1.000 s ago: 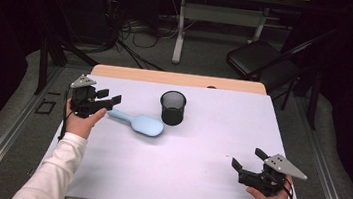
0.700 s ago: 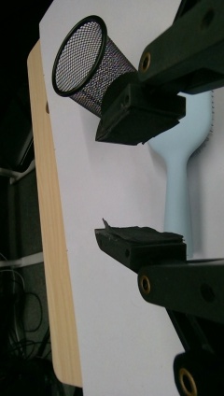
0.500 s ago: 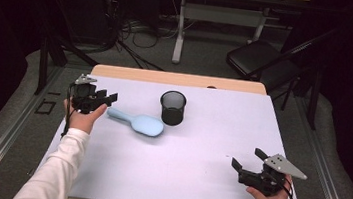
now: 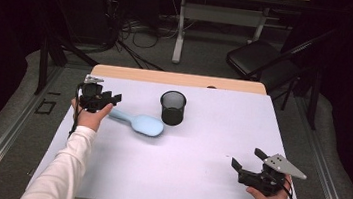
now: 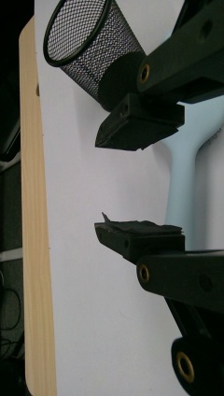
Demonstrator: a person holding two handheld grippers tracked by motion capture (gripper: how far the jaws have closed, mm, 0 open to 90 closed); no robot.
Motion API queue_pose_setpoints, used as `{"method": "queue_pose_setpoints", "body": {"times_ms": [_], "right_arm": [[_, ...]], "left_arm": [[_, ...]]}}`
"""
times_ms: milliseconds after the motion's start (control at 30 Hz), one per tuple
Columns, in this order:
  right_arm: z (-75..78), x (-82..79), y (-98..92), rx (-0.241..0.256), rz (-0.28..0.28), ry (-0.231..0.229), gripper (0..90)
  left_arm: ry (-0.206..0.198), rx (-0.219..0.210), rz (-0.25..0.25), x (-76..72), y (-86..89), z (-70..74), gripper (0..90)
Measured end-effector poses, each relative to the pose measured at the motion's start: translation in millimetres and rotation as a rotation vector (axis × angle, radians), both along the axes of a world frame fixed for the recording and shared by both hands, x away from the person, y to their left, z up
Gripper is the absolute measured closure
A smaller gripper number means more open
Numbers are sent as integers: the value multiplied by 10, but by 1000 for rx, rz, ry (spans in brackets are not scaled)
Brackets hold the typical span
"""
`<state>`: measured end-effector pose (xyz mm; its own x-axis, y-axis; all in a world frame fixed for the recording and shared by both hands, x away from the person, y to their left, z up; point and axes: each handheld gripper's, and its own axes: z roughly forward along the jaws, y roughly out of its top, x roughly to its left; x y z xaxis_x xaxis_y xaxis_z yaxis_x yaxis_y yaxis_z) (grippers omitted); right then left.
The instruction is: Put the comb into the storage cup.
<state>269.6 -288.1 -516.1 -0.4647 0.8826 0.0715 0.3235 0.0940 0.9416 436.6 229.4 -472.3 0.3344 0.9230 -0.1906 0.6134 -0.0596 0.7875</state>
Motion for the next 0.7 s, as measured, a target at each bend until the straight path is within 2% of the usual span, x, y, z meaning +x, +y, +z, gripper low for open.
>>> {"method": "queue_pose_setpoints", "body": {"times_ms": [67, 233, 600, 633, 700], "right_arm": [[-3, 1, 0, -3, 2, 0, 87], [-8, 6, 4, -1, 5, -2, 91], [-15, 13, 2, -3, 12, 7, 107], [-17, 14, 4, -2, 12, 8, 108], [-19, 15, 4, 0, 13, 7, 109]], "left_arm": [[12, 13, -5, 34, -25, -34, 540], [36, 11, -2, 86, -41, -66, 571], [114, 66, 3, 248, -153, -158, 646], [127, 76, 1, 270, -187, -178, 681], [125, 80, 1, 279, -207, -189, 692]]}}
